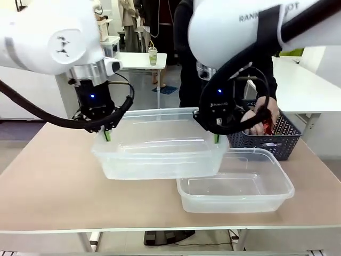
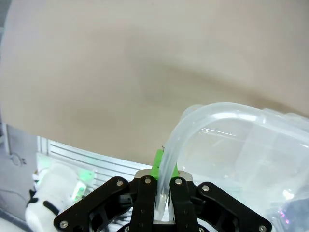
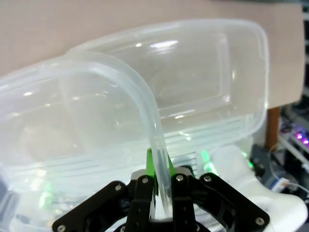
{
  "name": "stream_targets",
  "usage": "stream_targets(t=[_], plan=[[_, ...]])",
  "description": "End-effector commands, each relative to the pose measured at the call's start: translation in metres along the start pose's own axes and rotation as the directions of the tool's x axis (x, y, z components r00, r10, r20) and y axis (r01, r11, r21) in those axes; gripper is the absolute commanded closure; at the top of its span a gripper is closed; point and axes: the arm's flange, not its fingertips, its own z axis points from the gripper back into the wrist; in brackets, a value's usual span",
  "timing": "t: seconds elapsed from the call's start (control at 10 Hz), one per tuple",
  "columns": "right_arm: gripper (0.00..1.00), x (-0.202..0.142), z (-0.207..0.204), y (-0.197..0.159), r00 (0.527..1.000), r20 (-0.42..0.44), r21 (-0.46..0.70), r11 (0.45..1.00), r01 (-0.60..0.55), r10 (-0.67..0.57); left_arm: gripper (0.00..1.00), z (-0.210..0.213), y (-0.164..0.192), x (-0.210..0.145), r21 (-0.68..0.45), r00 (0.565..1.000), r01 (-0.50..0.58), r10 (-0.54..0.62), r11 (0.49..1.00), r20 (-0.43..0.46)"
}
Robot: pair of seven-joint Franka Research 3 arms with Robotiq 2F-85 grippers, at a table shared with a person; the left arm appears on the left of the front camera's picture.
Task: Sort the waste into each basket.
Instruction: Pick up the Organizing box on the left side of the table and lift it.
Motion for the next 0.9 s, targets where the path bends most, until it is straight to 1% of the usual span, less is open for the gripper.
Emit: stream_targets(t=[0.0, 0.1, 0.2, 0.4, 0.5, 0.6, 0.8], plan=[[0.95, 0.004, -0.026, -0.041, 0.997, -0.064, -0.002, 0.999, 0.047, -0.047, 0.96, -0.002, 0.022, 0.026, 0.037, 0.995, -0.081, 0.083, 0.996, -0.059], [0.95, 0.005, -0.031, -0.049, 0.995, -0.071, 0.02, 0.997, 0.072, -0.07, 0.96, -0.005, 0.02, 0.029, 0.023, 0.995, -0.084, 0.085, 0.996, -0.051], [0.95, 0.008, -0.033, -0.053, 0.99, -0.089, 0.042, 0.993, 0.111, -0.106, 0.96, -0.007, 0.019, 0.03, 0.027, 0.997, -0.077, 0.078, 0.997, -0.024], [0.95, 0.014, -0.036, -0.055, 0.975, -0.161, 0.101, 0.981, 0.167, -0.15, 0.96, -0.009, 0.019, 0.031, 0.015, 0.997, -0.071, 0.07, 0.997, 0.033], [0.95, 0.016, -0.04, -0.051, 0.97, -0.175, 0.075, 0.98, 0.184, -0.169, 0.96, -0.007, 0.019, 0.031, -0.004, 0.997, -0.053, 0.053, 0.999, 0.064], [0.95, 0.016, -0.042, -0.044, 0.969, -0.189, 0.069, 0.983, 0.172, -0.157, 0.96, -0.002, 0.017, 0.029, -0.01, 0.992, -0.049, 0.05, 0.999, 0.114], [0.95, 0.02, -0.044, -0.044, 0.955, -0.216, 0.067, 0.973, 0.221, -0.202, 0.96, 0.004, 0.016, 0.028, -0.022, 0.983, -0.047, 0.05, 0.999, 0.177]])
